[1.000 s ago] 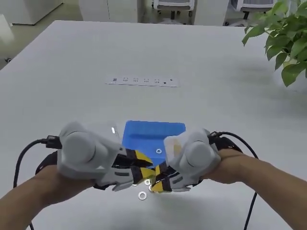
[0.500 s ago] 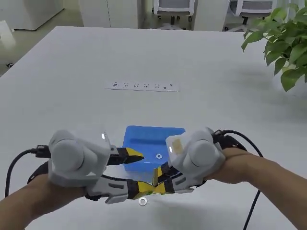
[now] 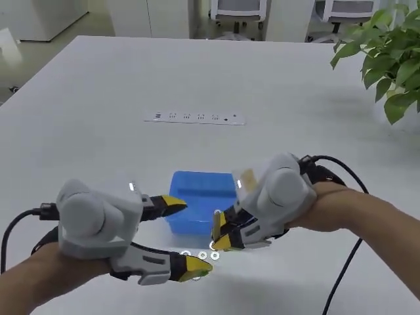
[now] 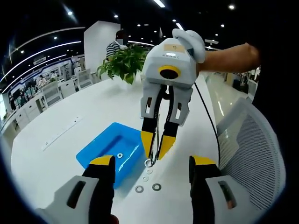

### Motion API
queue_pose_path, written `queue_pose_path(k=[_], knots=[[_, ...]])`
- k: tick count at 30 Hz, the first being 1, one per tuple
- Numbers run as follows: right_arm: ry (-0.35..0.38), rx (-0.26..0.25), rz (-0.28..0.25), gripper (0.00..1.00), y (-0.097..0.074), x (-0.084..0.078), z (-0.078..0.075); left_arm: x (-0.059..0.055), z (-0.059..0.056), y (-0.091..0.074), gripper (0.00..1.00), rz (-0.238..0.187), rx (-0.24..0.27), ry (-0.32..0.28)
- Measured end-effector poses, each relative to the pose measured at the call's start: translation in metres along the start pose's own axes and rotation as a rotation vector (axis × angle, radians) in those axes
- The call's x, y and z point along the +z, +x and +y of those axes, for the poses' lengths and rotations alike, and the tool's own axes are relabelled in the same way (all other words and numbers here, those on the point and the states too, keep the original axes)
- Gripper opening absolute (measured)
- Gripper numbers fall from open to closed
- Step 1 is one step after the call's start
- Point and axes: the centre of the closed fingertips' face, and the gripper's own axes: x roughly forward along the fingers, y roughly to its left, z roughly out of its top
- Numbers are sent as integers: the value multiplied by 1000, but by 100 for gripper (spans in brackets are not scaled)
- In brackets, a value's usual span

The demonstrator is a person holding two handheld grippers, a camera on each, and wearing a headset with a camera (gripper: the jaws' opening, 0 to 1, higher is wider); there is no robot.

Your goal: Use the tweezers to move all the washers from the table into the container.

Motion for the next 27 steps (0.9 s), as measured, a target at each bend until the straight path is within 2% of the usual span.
queue_pose_path(k=[11, 19, 27], knots=[[-8, -15, -9, 9, -11, 9, -14, 6, 4, -6, 83, -42, 13, -30], [-5, -42, -20, 9, -19, 11, -32, 7, 4, -8, 91, -51, 13, -38], [11, -67, -27, 9, -21, 8, -48, 8, 6, -8, 94, -58, 17, -41]])
